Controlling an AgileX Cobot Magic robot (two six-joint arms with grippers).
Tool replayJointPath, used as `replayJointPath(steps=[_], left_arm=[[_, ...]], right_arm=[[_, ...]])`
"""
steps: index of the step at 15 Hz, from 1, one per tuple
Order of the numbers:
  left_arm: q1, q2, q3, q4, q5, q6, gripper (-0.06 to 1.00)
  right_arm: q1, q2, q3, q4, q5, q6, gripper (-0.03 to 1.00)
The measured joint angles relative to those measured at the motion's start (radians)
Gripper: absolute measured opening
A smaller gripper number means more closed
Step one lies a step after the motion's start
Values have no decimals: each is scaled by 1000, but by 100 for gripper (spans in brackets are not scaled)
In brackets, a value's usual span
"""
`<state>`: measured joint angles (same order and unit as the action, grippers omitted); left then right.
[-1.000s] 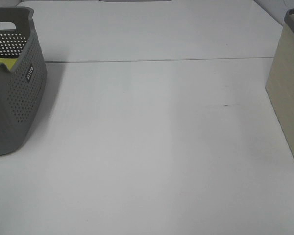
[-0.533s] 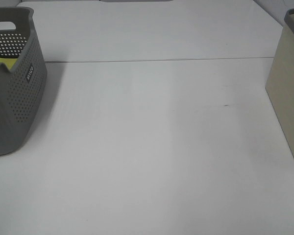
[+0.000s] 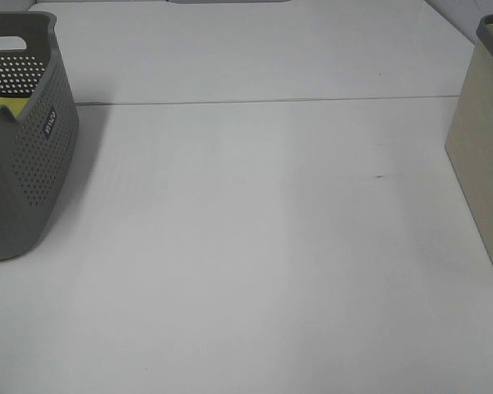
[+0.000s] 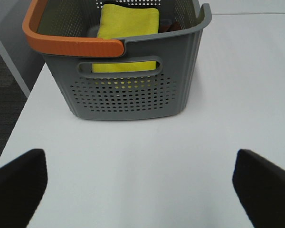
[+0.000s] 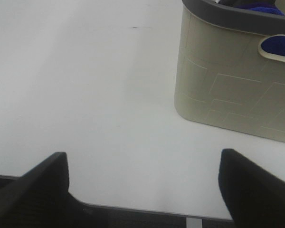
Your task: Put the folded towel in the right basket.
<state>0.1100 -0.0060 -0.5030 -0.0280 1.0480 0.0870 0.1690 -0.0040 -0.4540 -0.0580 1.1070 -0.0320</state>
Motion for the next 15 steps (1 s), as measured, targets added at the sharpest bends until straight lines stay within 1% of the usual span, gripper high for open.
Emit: replayJointPath(steps=[15], left_arm=[[0, 0, 0, 0, 0, 0, 99]], right_arm=[[0, 0, 0, 0, -2, 0, 83]])
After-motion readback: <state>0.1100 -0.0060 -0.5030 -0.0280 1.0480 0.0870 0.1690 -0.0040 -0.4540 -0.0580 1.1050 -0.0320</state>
